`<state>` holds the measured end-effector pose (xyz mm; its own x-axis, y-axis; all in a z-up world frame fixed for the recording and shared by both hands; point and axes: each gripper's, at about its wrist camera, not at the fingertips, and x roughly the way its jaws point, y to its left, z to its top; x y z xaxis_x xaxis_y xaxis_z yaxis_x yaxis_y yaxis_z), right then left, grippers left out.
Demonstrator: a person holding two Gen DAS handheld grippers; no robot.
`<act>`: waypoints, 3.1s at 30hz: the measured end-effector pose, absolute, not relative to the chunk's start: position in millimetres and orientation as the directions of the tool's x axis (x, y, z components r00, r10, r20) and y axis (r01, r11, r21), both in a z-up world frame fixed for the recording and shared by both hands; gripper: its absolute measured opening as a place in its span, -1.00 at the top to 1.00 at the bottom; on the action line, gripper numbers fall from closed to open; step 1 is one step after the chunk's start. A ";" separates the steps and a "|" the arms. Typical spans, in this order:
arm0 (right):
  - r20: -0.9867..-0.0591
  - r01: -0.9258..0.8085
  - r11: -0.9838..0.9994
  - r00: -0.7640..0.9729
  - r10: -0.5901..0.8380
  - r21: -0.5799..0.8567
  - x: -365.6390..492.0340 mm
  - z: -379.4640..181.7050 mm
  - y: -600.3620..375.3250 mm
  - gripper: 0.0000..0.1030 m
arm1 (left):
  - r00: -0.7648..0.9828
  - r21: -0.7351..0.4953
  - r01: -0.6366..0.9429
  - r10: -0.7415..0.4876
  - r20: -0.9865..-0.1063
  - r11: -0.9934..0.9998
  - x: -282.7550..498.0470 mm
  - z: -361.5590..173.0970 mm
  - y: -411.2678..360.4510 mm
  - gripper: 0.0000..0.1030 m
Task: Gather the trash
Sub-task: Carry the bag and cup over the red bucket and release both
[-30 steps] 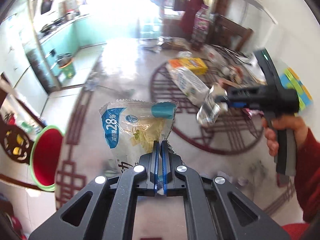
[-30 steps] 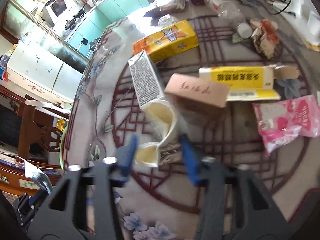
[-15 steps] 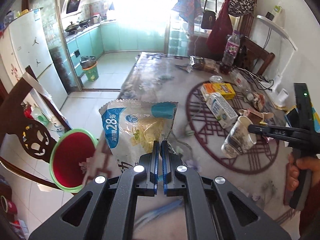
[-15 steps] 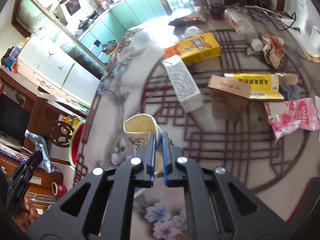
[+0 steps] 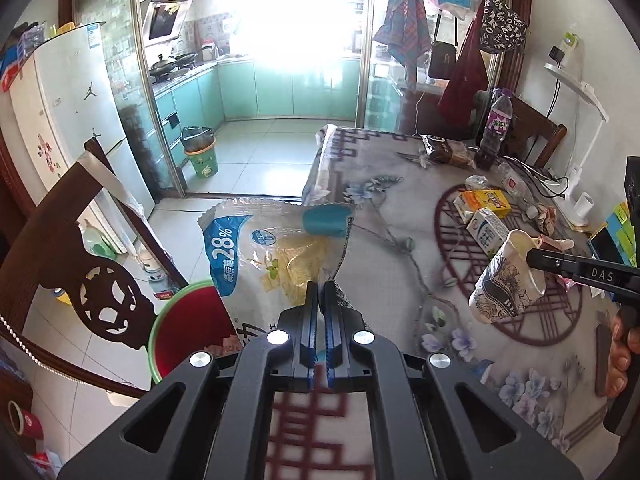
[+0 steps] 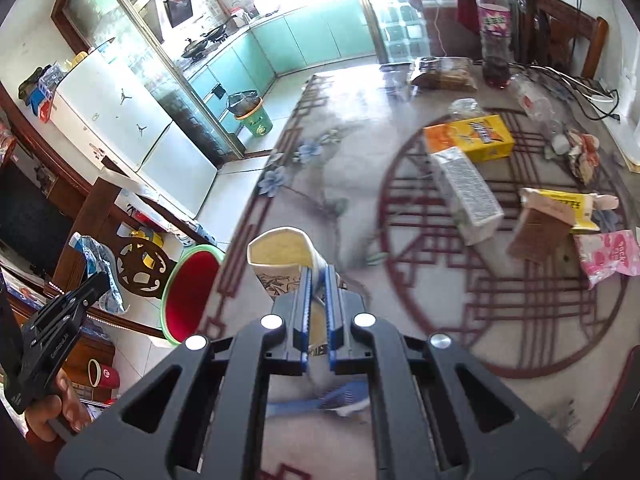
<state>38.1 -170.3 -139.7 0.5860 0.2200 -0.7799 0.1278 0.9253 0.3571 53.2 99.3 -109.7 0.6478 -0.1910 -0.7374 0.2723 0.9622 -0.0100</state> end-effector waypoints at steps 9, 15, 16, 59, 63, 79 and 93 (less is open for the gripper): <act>-0.784 0.144 0.929 0.588 0.198 0.342 49.2 -139.6 -110.5 0.87 | 0.627 -0.030 0.314 -0.230 -0.744 0.949 72.3 -116.1 144.7 0.99; -0.787 0.149 0.932 0.588 0.185 0.331 58.2 -136.7 -86.2 0.87 | 0.614 -0.048 0.320 -0.246 -0.750 0.946 86.2 -121.9 167.1 0.99; -0.788 0.149 0.933 0.588 0.184 0.329 59.7 -135.6 -82.7 0.87 | 0.614 -0.048 0.319 -0.245 -0.750 0.946 88.0 -123.1 169.8 0.99; -0.777 -0.107 0.922 0.508 0.372 0.371 145.1 -133.0 71.5 0.87 | 0.518 -0.093 0.133 -0.150 -0.842 0.987 162.8 -184.3 279.9 0.97; -0.779 -0.109 0.919 0.497 0.381 0.380 148.0 -135.9 72.3 0.86 | 0.519 -0.075 0.146 -0.141 -0.843 0.986 168.6 -185.1 278.6 0.95; -0.786 -0.065 0.945 0.539 0.303 0.320 128.6 -129.4 49.7 -0.22 | 0.571 -0.085 0.128 -0.144 -0.808 0.988 168.6 -164.0 275.5 -0.31; -0.826 0.072 0.954 0.522 0.212 0.291 81.0 -149.4 -2.4 -0.22 | 0.564 -0.092 0.165 -0.170 -0.808 0.982 140.6 -157.9 257.7 -0.31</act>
